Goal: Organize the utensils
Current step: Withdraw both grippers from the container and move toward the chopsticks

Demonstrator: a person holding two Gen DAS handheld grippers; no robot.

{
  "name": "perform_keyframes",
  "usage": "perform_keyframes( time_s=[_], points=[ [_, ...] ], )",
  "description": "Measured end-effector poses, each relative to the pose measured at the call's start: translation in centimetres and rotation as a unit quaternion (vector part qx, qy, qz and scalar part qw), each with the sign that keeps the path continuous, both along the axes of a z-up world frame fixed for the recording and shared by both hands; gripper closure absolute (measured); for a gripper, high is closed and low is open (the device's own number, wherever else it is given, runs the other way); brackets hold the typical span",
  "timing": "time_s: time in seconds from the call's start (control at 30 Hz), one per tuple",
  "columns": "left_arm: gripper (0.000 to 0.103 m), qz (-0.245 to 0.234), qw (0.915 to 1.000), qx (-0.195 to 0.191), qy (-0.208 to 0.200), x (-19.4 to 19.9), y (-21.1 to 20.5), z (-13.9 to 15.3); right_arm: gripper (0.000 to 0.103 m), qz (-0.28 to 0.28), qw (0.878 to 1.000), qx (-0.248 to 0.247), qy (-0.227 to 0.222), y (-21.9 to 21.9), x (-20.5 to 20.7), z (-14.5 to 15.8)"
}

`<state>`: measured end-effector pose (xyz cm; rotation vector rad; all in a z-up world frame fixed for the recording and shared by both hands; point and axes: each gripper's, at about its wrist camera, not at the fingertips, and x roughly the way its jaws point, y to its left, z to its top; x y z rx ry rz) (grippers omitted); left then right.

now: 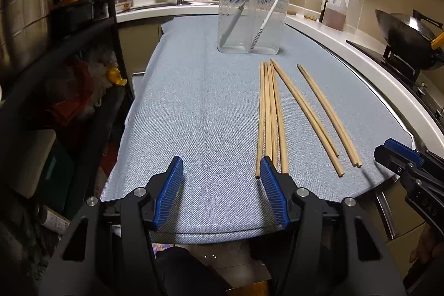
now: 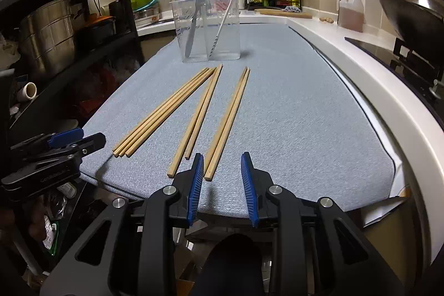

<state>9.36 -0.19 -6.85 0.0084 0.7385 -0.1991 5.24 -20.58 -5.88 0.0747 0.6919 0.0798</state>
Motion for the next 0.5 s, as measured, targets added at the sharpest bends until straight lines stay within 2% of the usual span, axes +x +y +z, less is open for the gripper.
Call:
perform_keyframes(
  time_s=[0.27,0.5],
  points=[
    [0.046,-0.008,0.9999,0.005,0.008,1.0,-0.1,-0.9,0.074,-0.001,0.999,-0.024,0.029,1.2,1.1,-1.9],
    [0.046,-0.016,0.9998,0.006,0.008,1.3,-0.4,-0.8,0.075,-0.014,0.999,-0.032,0.021,0.6,1.2,-2.4]
  ],
)
